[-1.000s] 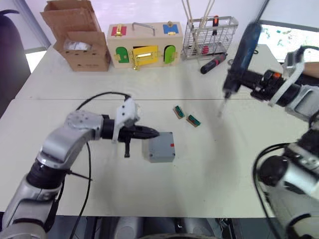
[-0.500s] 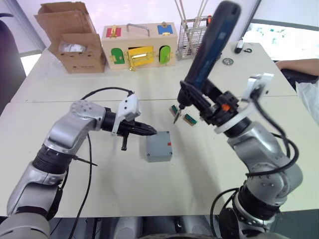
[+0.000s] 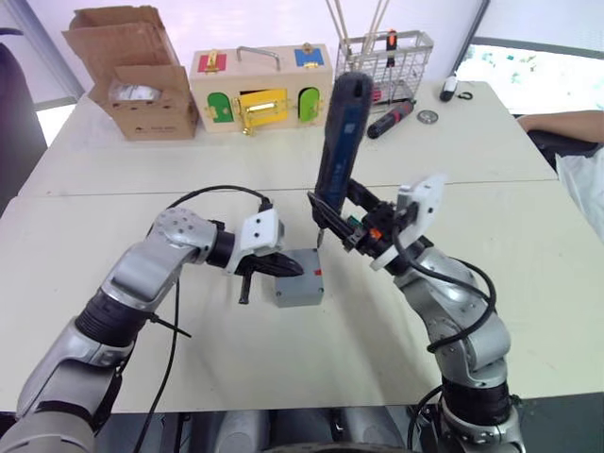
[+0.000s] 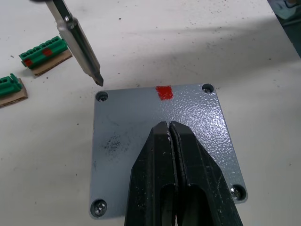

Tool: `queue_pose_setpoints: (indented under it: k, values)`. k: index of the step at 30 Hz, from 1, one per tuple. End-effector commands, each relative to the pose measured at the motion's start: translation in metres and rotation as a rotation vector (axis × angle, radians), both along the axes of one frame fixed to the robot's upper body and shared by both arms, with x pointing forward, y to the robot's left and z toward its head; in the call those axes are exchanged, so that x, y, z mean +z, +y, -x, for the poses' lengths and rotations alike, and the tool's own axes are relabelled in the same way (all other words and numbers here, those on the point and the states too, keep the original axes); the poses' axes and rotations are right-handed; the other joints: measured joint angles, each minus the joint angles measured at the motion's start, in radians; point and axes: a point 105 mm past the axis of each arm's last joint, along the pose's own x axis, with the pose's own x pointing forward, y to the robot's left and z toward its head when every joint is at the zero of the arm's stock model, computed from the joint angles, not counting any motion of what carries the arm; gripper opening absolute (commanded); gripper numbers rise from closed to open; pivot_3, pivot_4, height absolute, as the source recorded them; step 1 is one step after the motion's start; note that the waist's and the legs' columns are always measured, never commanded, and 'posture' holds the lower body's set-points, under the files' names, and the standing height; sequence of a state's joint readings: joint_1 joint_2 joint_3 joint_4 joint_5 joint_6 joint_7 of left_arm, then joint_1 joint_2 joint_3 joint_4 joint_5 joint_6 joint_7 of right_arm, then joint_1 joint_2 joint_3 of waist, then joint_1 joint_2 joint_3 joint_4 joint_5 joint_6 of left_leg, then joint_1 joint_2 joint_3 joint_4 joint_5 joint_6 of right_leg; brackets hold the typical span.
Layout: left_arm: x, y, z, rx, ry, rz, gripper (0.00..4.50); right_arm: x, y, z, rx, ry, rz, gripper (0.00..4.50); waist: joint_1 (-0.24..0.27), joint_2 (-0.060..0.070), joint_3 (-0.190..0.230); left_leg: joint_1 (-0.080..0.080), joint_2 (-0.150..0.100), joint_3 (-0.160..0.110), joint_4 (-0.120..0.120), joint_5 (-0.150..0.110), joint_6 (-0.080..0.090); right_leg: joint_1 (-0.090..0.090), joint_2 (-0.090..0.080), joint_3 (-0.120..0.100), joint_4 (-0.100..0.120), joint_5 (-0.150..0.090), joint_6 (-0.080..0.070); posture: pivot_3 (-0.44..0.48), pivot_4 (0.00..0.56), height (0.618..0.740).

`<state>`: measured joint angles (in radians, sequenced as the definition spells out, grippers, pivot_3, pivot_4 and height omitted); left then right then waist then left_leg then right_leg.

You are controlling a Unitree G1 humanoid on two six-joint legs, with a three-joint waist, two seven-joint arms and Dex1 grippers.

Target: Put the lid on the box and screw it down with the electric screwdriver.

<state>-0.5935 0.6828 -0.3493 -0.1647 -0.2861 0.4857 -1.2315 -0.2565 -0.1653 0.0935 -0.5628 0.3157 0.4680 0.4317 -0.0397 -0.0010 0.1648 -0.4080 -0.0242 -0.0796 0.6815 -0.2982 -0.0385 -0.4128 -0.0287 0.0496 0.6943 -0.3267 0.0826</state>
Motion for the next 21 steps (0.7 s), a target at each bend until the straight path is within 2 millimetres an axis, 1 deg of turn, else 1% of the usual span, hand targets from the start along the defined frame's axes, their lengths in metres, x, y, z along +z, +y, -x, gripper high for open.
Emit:
queue_pose_setpoints:
  k: [1, 13, 21]
  values:
    - [-0.008, 0.005, 0.002, 0.008, 0.013, -0.041, 0.00, 0.016, 0.005, 0.008, 0.023, -0.089, -0.040, 1.95, 0.000, 0.000, 0.000, 0.000, 0.000, 0.000, 0.000, 0.000, 0.001, 0.000, 0.000, 0.000, 0.000, 0.000, 0.000, 0.000, 0.150, 0.740]
    - [-0.005, 0.006, 0.001, 0.016, 0.017, -0.036, 0.00, 0.004, 0.005, 0.006, 0.017, -0.077, -0.011, 1.95, -0.001, 0.000, 0.000, 0.000, 0.000, 0.000, 0.000, 0.000, 0.001, 0.000, 0.000, 0.000, 0.000, 0.000, 0.000, 0.000, 0.150, 0.740]
    - [-0.007, 0.004, 0.001, 0.012, 0.017, -0.035, 0.00, 0.006, 0.000, 0.004, -0.005, -0.080, -0.013, 1.95, -0.001, 0.000, 0.000, 0.000, 0.000, 0.000, 0.000, 0.000, 0.001, 0.001, 0.000, 0.000, 0.000, 0.000, 0.000, 0.000, 0.150, 0.740]
